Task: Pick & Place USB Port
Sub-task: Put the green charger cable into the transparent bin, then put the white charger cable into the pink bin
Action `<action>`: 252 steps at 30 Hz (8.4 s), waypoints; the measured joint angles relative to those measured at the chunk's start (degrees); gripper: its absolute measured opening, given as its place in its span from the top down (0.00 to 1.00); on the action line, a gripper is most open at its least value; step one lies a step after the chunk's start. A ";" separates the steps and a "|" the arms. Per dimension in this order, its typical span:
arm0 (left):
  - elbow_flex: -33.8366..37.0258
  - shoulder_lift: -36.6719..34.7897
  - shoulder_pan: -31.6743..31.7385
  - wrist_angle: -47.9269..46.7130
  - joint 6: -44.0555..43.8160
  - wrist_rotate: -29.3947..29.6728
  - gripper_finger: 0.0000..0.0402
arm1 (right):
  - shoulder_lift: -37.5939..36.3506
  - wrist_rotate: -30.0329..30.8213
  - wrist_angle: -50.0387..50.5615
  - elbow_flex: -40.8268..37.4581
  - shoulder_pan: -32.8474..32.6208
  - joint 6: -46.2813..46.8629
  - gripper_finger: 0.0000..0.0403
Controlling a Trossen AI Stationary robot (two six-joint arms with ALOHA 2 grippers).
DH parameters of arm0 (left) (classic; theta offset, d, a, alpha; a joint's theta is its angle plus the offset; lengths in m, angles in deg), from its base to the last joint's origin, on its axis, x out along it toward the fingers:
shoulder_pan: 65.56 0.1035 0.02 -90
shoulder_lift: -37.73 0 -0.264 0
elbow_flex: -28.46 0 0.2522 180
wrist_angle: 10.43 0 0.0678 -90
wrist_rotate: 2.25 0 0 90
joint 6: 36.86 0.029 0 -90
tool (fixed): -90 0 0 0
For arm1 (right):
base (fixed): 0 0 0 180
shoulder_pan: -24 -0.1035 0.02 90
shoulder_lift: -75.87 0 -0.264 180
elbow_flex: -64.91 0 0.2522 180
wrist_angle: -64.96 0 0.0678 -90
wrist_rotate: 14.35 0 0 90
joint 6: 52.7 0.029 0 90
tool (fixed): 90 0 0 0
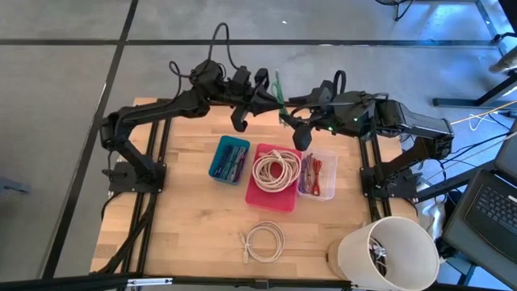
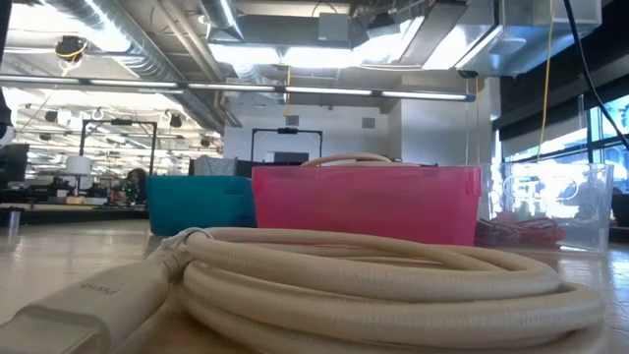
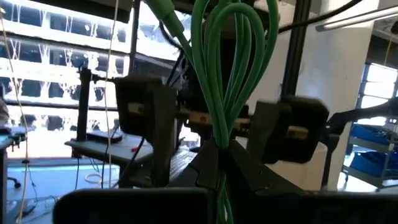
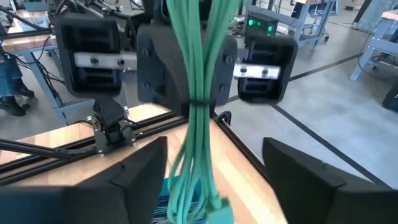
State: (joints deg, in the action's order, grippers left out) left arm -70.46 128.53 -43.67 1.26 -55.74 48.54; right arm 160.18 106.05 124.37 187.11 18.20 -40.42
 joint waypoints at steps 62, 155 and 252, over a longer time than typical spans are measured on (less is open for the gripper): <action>-1.17 -5.29 10.12 -49.63 12.65 7.63 0.42 | -2.12 -14.55 43.65 -22.17 -3.85 78.37 0.97; -1.14 -18.71 14.52 -47.96 13.67 8.37 0.42 | 1.91 -15.23 -6.70 -37.51 -22.17 80.06 0.56; -1.12 -22.08 15.04 -52.73 17.72 7.64 0.42 | 33.25 -12.67 44.46 15.58 -6.79 49.21 1.00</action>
State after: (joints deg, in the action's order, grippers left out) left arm -71.59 106.45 -28.64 -51.47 -38.03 56.18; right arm 193.43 93.37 168.82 202.70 11.41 8.80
